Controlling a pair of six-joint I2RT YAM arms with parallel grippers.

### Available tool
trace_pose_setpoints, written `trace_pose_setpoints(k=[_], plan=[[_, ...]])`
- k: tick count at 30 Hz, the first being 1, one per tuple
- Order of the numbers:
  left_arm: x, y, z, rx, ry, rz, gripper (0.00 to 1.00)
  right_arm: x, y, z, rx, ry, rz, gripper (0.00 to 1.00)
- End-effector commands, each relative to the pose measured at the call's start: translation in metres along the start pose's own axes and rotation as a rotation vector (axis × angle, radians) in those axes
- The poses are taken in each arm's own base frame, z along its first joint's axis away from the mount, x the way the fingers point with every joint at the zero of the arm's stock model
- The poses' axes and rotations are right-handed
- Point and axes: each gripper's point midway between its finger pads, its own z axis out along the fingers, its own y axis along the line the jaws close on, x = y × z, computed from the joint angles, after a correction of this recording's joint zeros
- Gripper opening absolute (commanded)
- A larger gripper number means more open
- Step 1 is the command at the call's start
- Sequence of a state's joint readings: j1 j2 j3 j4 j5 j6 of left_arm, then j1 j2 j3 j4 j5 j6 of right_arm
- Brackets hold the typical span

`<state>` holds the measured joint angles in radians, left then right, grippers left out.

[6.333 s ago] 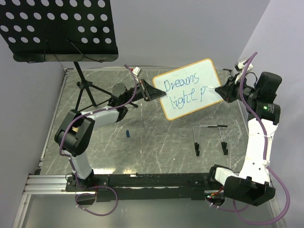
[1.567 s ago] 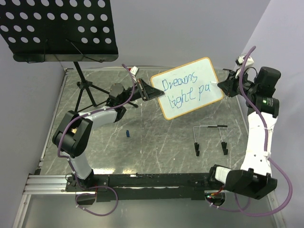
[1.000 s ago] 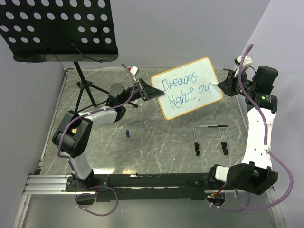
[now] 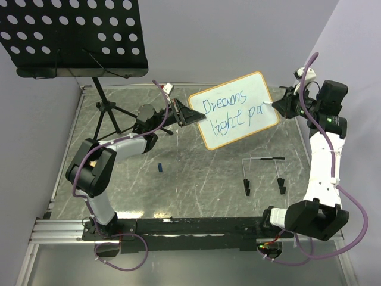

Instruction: Write a sentence on the whiteboard

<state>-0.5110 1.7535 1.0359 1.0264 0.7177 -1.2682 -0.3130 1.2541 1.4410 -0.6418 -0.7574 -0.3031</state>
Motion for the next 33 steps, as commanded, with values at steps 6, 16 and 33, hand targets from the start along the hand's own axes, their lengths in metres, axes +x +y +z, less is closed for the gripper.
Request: trace_pose_setpoints(k=[6, 16, 33], plan=[[-0.019, -0.046, 0.003, 0.147, -0.057, 0.122, 0.01, 0.01, 0.012, -0.016, 0.007, 0.004, -0.054, 0.0], [-0.019, -0.048, 0.002, 0.144, -0.056, 0.128, 0.01, 0.006, 0.005, -0.023, 0.067, -0.007, -0.06, 0.0], [-0.017, -0.047, 0.002, 0.157, -0.043, 0.125, 0.01, -0.039, -0.008, -0.016, 0.059, -0.088, -0.062, 0.0]])
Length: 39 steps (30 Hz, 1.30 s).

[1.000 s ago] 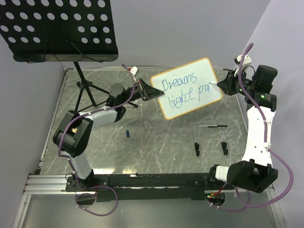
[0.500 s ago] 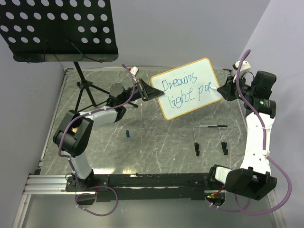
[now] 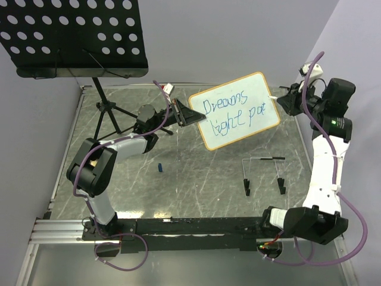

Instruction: Write a sentence on the whiteboard

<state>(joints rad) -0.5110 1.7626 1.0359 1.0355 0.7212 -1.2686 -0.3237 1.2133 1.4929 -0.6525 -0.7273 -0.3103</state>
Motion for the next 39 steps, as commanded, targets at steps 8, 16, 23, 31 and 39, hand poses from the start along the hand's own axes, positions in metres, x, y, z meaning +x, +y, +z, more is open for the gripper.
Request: trace_pose_setpoints(k=[8, 16, 23, 31, 39], plan=[[-0.017, -0.051, 0.002, 0.169, -0.029, 0.127, 0.01, -0.001, -0.018, 0.02, -0.004, -0.004, 0.026, 0.0], [-0.02, -0.05, 0.002, 0.162, -0.048, 0.131, 0.01, 0.016, -0.007, 0.013, -0.02, 0.028, 0.017, 0.0], [-0.024, -0.048, 0.002, 0.153, -0.065, 0.129, 0.01, 0.033, 0.005, 0.003, -0.025, 0.049, 0.017, 0.0], [-0.026, -0.048, 0.002, 0.151, -0.068, 0.132, 0.01, 0.055, 0.015, -0.003, -0.025, 0.073, 0.023, 0.0], [-0.024, -0.049, 0.001, 0.153, -0.061, 0.133, 0.01, 0.032, 0.007, 0.003, -0.028, 0.036, 0.032, 0.0]])
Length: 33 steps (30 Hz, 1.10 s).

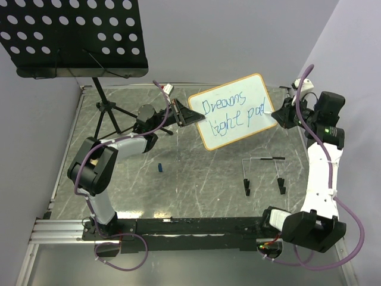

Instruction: Write a sentence on the whiteboard

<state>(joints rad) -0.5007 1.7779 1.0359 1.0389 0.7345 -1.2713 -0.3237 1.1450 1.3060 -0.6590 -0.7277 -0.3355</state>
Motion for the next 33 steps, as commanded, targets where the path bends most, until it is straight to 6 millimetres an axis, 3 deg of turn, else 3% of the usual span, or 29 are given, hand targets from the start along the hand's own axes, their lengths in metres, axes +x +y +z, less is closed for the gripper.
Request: trace_pose_setpoints(k=[1, 13, 22, 33], plan=[[-0.023, -0.057, 0.002, 0.164, -0.065, 0.142, 0.01, -0.029, -0.005, -0.001, 0.0, -0.061, -0.021, 0.0], [-0.021, -0.056, 0.001, 0.166, -0.062, 0.139, 0.01, -0.04, -0.023, 0.007, 0.043, -0.076, -0.009, 0.0], [-0.023, -0.056, 0.002, 0.169, -0.064, 0.138, 0.01, -0.028, -0.024, 0.004, 0.065, -0.05, -0.017, 0.0], [-0.025, -0.053, 0.004, 0.161, -0.069, 0.139, 0.01, -0.004, -0.008, -0.006, 0.035, -0.005, -0.03, 0.0]])
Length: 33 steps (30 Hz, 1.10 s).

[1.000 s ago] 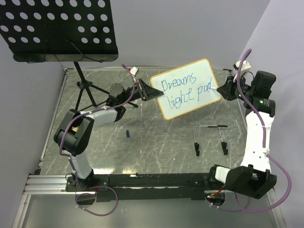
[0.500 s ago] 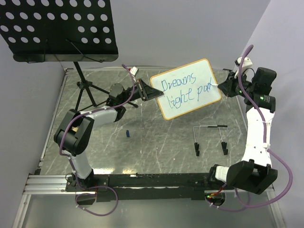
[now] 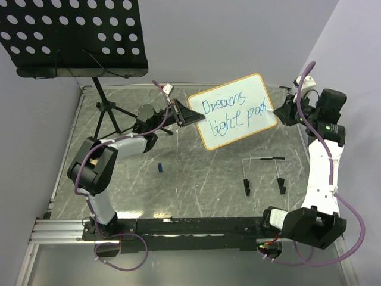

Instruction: Write a sentence on the whiteboard

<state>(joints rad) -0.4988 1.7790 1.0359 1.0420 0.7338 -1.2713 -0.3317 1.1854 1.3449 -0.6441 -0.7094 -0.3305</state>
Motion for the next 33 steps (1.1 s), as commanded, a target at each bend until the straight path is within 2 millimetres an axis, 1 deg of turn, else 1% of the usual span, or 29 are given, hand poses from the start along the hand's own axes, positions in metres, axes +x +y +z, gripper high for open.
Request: trace_pose_setpoints(k=[1, 3, 6, 9, 13, 16, 18, 22, 28, 33], plan=[[-0.024, -0.053, 0.005, 0.161, -0.066, 0.137, 0.01, 0.007, 0.005, -0.01, 0.006, 0.002, -0.029, 0.0], [-0.023, -0.053, 0.005, 0.158, -0.064, 0.137, 0.01, 0.007, 0.005, -0.012, 0.01, 0.005, -0.031, 0.0], [-0.023, -0.053, 0.005, 0.156, -0.062, 0.139, 0.01, 0.005, -0.001, -0.014, 0.036, 0.0, -0.028, 0.0], [-0.022, -0.051, 0.005, 0.153, -0.06, 0.136, 0.01, -0.008, 0.0, -0.017, 0.03, -0.036, -0.025, 0.0], [-0.022, -0.05, 0.004, 0.153, -0.059, 0.137, 0.01, -0.03, -0.001, -0.025, 0.042, -0.091, -0.036, 0.0], [-0.022, -0.05, 0.004, 0.154, -0.059, 0.136, 0.01, -0.039, 0.003, -0.026, 0.018, -0.111, -0.034, 0.0], [-0.021, -0.05, 0.004, 0.155, -0.057, 0.135, 0.01, -0.04, 0.003, -0.025, 0.016, -0.116, -0.028, 0.0], [-0.02, -0.049, 0.003, 0.153, -0.057, 0.131, 0.01, -0.041, -0.003, -0.021, 0.03, -0.118, -0.028, 0.0], [-0.02, -0.052, 0.003, 0.164, -0.052, 0.135, 0.01, -0.035, -0.016, -0.011, 0.053, -0.096, -0.014, 0.0], [-0.019, -0.052, 0.003, 0.168, -0.047, 0.135, 0.01, -0.033, -0.02, -0.006, 0.053, -0.094, -0.007, 0.0]])
